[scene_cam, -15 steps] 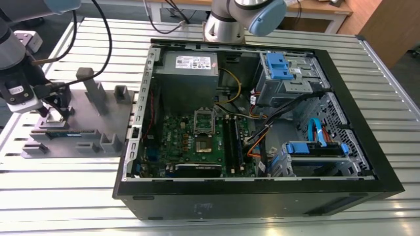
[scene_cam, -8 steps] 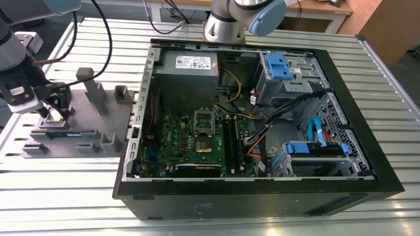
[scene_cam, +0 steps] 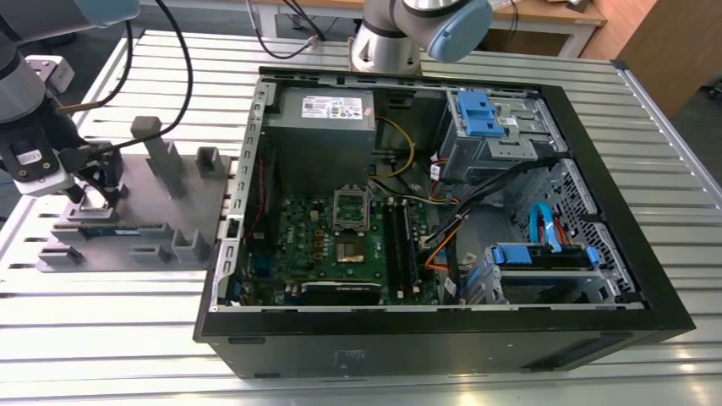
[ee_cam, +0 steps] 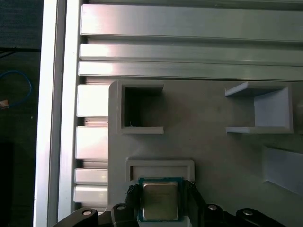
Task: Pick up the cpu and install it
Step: 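Pick up the cpu and move it towards the insertion slot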
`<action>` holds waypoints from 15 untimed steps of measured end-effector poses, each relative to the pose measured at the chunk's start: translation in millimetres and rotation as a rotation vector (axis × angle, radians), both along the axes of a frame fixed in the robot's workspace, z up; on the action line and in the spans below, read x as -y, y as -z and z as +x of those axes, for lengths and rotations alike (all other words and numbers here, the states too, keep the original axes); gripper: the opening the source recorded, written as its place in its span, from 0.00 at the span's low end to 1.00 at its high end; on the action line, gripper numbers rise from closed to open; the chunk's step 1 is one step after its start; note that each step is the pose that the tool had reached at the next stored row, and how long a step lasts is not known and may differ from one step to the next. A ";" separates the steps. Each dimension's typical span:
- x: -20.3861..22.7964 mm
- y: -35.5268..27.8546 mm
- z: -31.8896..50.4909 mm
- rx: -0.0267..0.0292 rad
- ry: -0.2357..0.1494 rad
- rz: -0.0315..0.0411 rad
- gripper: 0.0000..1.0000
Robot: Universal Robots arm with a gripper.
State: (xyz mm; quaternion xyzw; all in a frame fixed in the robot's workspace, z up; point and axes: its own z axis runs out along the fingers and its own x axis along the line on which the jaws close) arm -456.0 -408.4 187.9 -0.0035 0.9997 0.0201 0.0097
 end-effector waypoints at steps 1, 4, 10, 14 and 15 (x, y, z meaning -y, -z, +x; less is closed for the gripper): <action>0.0 0.1 -0.1 -0.0001 0.000 0.0000 0.53; 0.0 0.6 -0.3 -0.0003 0.000 -0.0002 0.53; 0.0 2.2 -0.3 -0.0002 0.000 -0.0003 0.53; 0.0 2.5 -0.3 -0.0004 0.004 -0.0004 0.53; 0.0 2.5 -0.3 -0.0002 0.004 -0.0003 0.53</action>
